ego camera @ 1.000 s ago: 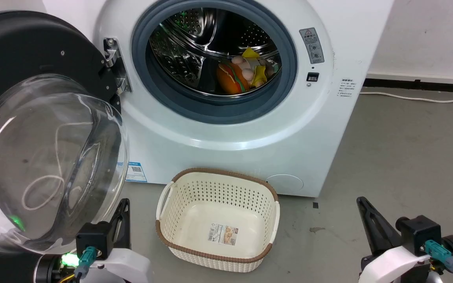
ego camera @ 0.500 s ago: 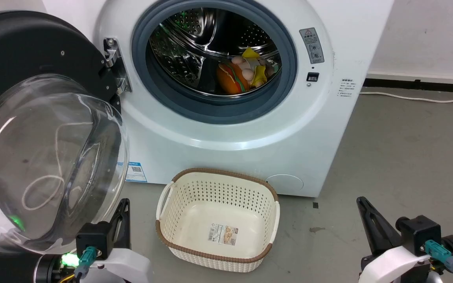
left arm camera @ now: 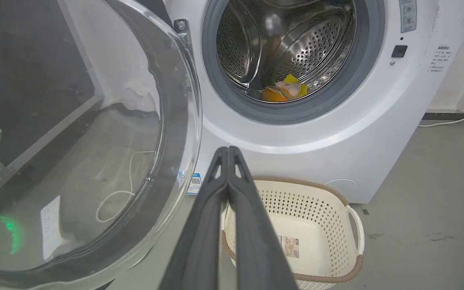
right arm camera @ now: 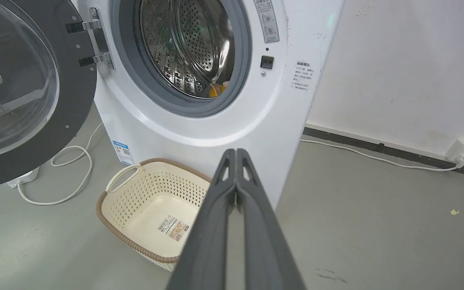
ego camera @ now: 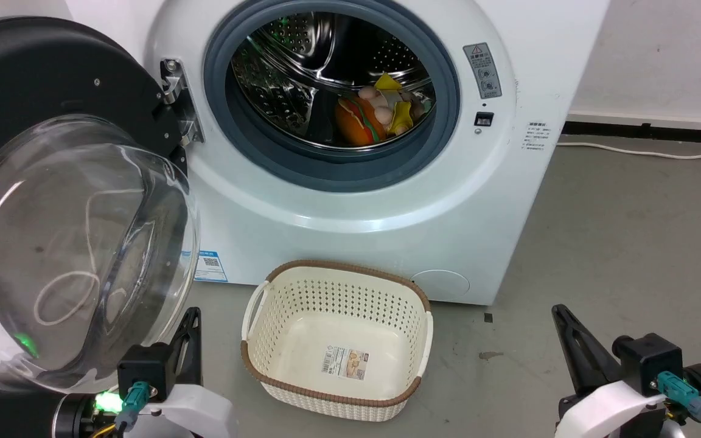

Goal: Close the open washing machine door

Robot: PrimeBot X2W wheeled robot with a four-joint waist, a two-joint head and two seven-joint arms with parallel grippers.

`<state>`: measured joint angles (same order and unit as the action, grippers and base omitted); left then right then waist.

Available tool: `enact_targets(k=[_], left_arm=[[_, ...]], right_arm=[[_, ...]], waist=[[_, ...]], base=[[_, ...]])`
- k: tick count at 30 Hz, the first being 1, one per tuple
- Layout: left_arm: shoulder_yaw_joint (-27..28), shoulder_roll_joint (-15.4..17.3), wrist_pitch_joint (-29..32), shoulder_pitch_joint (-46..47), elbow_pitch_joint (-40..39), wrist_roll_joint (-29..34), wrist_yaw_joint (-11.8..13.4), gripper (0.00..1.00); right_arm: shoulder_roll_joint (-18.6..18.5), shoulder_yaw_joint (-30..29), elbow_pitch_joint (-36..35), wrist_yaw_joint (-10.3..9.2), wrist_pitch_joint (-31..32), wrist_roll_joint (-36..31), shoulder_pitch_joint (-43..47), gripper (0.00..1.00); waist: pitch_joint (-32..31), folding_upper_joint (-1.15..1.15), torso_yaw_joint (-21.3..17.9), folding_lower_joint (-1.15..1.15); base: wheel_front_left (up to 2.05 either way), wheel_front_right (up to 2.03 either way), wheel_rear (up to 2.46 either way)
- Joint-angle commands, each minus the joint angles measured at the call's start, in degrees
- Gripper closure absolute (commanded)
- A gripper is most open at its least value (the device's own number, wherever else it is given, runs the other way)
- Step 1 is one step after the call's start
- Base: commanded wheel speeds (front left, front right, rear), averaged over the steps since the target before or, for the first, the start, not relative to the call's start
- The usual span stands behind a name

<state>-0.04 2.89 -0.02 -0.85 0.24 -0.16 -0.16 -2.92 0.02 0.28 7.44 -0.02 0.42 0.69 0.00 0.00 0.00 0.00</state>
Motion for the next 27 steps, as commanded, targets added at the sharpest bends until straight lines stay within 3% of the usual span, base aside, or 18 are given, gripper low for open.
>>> enact_targets(k=[1, 11, 12, 27], left_arm=[[0.0, 0.0, 0.0, 0.9, -0.2, 0.2, 0.2, 1.00], [0.0, 0.0, 0.0, 0.9, -0.2, 0.2, 0.2, 1.00], [0.0, 0.0, 0.0, 0.0, 0.0, 0.0, 0.0, 0.00], [0.0, 0.0, -1.5, 0.2, 0.3, -0.2, -0.4, 0.00]], right_arm=[[0.0, 0.0, -0.3, 0.05, 0.0, -0.4, -0.7, 1.00], [0.0, 0.0, -0.3, 0.05, 0.0, -0.4, -0.7, 1.00], [0.0, 0.0, 0.0, 0.00, 0.0, 0.0, 0.0, 0.00], [0.0, -0.3, 0.5, 0.00, -1.5, 1.1, 0.2, 0.00]], waist=[[0.0, 0.00, 0.0, 0.00], [0.0, 0.00, 0.0, 0.00], [0.0, 0.00, 0.0, 0.00], [-0.2, 0.00, 0.8, 0.00]], base=[[0.00, 0.00, 0.00], [0.00, 0.00, 0.00], [0.00, 0.00, 0.00], [0.00, 0.00, 0.00]])
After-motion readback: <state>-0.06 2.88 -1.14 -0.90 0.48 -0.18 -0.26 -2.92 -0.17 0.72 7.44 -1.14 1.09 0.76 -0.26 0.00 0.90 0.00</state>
